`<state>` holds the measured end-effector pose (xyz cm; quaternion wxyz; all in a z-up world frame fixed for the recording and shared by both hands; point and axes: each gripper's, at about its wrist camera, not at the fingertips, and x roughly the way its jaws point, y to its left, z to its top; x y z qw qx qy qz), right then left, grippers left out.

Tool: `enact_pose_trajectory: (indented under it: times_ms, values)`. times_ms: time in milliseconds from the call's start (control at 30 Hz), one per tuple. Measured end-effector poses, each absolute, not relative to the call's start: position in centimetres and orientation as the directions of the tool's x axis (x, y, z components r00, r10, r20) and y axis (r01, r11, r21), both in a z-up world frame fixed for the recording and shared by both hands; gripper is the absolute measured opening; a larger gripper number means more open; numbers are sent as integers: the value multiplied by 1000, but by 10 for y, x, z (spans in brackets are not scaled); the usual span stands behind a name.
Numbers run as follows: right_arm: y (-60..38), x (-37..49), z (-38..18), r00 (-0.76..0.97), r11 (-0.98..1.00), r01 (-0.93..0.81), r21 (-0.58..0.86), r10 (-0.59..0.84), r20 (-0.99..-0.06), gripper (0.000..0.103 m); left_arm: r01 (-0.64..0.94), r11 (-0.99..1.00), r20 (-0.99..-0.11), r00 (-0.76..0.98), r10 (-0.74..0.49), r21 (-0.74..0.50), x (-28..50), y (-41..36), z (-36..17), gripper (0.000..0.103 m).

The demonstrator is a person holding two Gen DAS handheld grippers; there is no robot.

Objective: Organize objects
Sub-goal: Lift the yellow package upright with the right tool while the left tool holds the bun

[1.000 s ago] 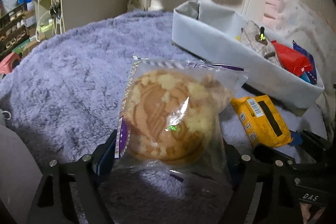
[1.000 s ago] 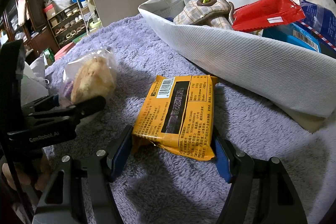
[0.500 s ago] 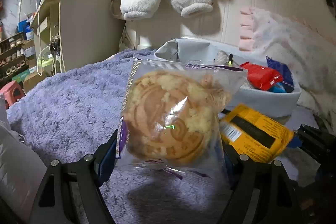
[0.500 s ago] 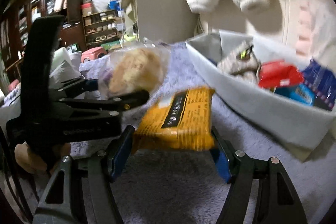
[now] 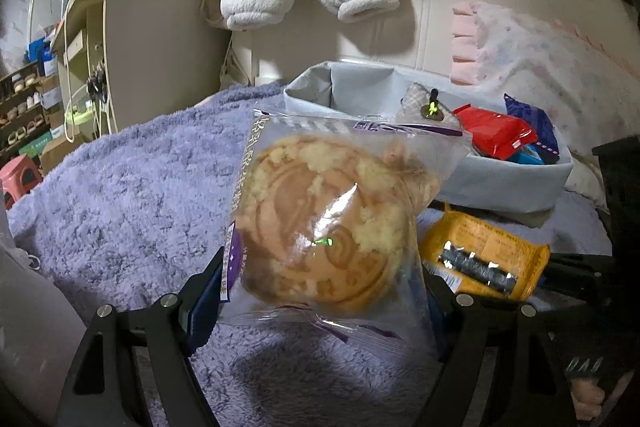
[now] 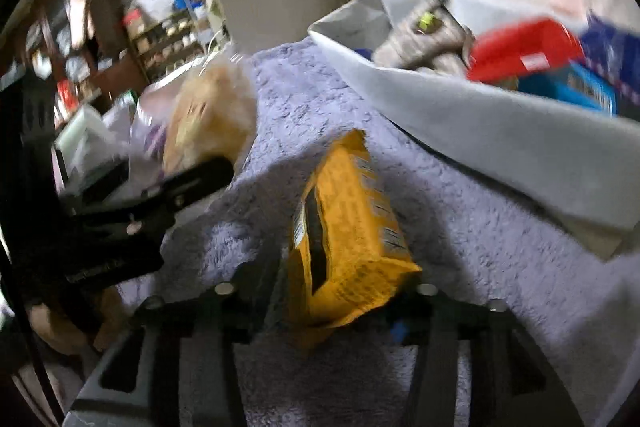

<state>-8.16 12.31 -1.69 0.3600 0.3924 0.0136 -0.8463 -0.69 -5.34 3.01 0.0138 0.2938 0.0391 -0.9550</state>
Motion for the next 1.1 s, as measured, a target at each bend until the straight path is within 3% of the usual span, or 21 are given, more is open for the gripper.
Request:
enact_pose_trajectory:
  times_ms: [100, 233, 500, 1100]
  values:
    - [130, -87, -18, -414, -732, 596, 330, -632, -655, 49, 51, -996, -576, -818, 1, -73, -9, -55, 28, 80]
    - [134, -89, -19, -413, -729, 576, 370, -650, -638, 35, 49, -996, -588, -809, 5, -76, -11, -56, 25, 80]
    - [115, -59, -4, -486, -715, 668, 205, -628, -608, 21, 49, -996, -593, -805, 5, -75, -12, -57, 25, 80]
    - [119, -46, 6, -559, -732, 674, 99, -593, -579, 20, 39, -997, -581, -814, 3, -60, -9, -53, 26, 80]
